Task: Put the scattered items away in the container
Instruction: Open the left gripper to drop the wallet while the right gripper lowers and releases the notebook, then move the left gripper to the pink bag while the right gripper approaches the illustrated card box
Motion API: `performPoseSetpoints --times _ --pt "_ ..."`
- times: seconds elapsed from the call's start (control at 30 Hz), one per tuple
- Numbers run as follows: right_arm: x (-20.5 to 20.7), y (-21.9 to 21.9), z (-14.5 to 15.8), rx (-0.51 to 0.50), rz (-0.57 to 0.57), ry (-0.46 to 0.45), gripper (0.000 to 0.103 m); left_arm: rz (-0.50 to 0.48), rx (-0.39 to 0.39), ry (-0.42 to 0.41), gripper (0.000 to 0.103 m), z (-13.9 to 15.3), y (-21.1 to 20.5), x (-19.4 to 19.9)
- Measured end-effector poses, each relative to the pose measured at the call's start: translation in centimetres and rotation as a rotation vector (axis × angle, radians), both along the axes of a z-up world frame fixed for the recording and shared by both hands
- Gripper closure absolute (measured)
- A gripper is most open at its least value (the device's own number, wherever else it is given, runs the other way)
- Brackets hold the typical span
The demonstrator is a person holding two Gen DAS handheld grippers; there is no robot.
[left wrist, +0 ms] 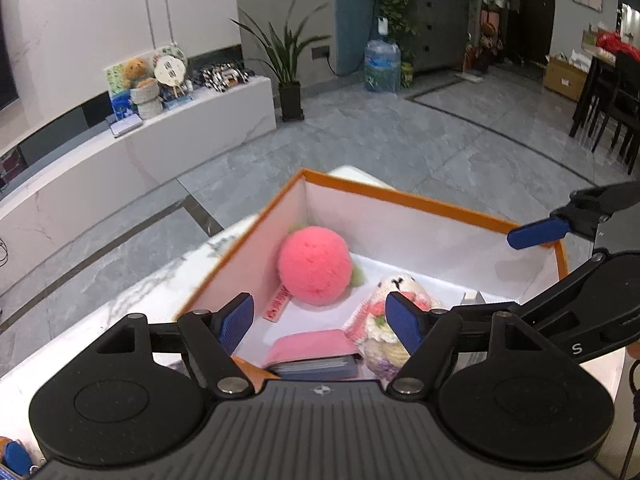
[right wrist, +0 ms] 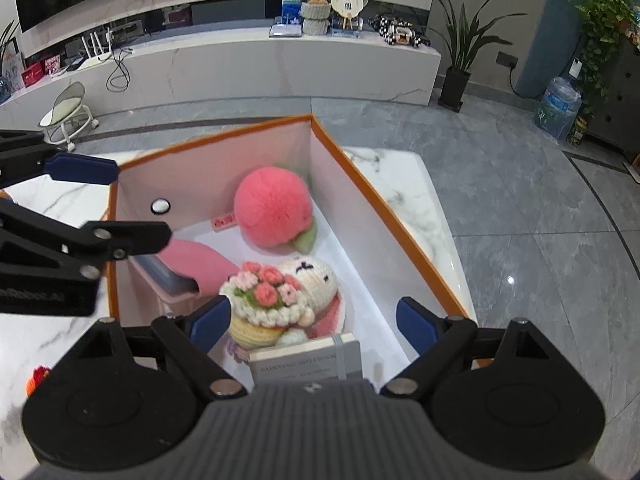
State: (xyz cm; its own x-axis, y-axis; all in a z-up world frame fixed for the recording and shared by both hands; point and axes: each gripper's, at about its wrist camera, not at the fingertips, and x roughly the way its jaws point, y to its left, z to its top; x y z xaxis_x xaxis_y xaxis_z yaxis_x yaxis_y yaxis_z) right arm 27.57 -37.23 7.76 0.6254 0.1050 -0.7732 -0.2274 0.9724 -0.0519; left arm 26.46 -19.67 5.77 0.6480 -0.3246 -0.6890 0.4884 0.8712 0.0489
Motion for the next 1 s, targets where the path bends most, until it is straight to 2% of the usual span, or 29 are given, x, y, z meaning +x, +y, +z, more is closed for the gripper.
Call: performPoseSetpoints --times 0.13,0.37,0.5,0.73,1.0 --pt "-0.1 0.5 0.6 0.001 -0.016 -0.024 0.012 0.025 -0.028 -0.03 0.017 1.2 1.7 -0.7" --pt "-0.2 1.6 2.6 0.036 -0.116 -0.141 0.012 0.057 -0.036 -0.041 0.017 2.2 4.8 -1.8" --pt "-0.2 2.7 3.6 0.061 -0.134 -0.186 0.012 0.092 -0.052 -0.053 0.017 3.0 7.3 -2.2" --pt "-0.2 5.9 4.5 0.07 -0.111 -0.222 0.012 0.168 -0.056 -0.082 0.017 4.3 12.2 -3.3" --pt "-0.7 9.9 4.9 0.07 -0.047 -0.239 0.012 0.298 -0.09 -0.142 0.017 5.7 19.0 -5.7"
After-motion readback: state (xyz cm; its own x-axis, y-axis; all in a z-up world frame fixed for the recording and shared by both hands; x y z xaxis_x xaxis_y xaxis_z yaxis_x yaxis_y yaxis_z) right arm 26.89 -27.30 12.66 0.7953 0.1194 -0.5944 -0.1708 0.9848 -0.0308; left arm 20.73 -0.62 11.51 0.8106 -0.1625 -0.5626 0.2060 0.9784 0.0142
